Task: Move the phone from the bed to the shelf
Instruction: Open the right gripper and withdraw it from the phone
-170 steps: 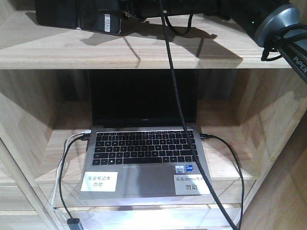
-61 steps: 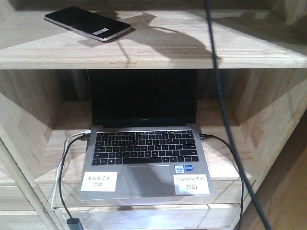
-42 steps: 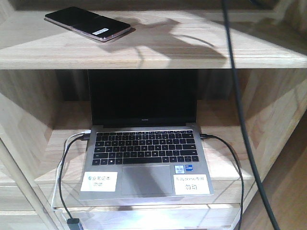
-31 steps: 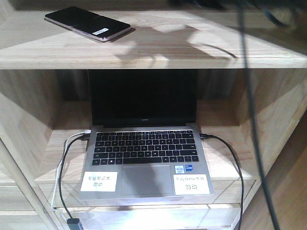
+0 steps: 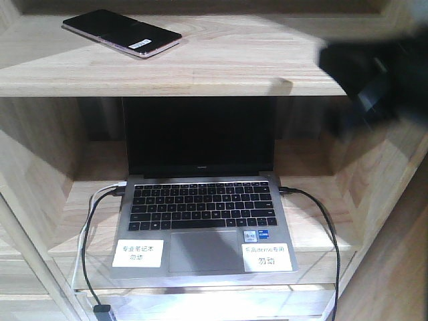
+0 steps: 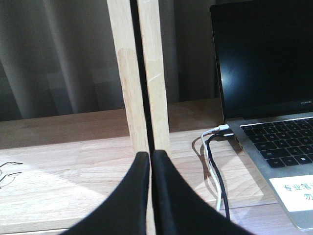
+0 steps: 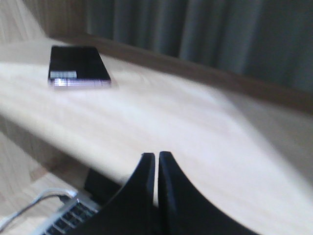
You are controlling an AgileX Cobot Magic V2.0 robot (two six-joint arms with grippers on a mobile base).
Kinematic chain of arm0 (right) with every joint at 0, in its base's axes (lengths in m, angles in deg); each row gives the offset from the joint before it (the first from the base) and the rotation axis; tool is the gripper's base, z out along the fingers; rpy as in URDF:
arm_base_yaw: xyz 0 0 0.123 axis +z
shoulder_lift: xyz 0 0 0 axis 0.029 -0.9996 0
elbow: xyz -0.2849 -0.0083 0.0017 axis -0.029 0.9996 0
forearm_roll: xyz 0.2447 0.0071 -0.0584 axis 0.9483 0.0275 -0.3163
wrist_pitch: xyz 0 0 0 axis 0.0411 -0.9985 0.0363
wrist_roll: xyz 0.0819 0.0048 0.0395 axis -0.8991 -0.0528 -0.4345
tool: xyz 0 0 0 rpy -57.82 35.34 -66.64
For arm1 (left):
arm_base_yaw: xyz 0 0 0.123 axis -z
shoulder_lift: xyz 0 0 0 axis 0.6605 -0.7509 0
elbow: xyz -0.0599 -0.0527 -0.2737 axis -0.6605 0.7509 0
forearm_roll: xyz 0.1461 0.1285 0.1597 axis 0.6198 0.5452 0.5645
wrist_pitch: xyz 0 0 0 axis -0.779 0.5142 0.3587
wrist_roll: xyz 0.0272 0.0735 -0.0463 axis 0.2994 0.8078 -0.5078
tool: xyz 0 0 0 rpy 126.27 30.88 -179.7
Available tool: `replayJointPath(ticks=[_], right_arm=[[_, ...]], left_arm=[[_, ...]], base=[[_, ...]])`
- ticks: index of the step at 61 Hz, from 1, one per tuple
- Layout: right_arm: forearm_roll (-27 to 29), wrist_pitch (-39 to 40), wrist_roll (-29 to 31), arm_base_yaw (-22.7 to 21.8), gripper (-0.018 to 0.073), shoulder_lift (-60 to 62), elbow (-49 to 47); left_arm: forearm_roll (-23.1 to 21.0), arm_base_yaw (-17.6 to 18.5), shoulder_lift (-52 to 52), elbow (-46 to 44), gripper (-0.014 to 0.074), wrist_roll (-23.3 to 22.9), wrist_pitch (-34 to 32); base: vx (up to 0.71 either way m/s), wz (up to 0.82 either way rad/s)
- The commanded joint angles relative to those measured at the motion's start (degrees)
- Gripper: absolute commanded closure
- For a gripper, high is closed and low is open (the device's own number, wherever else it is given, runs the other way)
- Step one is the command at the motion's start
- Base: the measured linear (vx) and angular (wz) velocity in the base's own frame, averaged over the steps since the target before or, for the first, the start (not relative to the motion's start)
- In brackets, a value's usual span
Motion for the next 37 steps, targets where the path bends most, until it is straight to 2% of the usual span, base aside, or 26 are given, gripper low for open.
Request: replayJointPath(ticks=[1, 23, 37], right_arm=[[0.74, 5.32, 0.47, -0.01, 0.0563, 5.90, 4.13], [1.16, 5.82, 0.34, -0.01, 0.0563, 27.20, 22.97], [1.57, 5.76, 0.34, -0.01, 0.0563, 39.73, 31.57]], left_arm=[[-0.26, 0.12, 0.62, -1.46, 0.0596, -0.22, -4.20], [-0.26, 0.12, 0.62, -1.46, 0.0596, -0.22, -4.20], [-0.26, 0.12, 0.62, -1.46, 0.0596, -0.22, -4.20]], base=[[0.00, 0.00], [0.00, 0.00], [0.00, 0.00]])
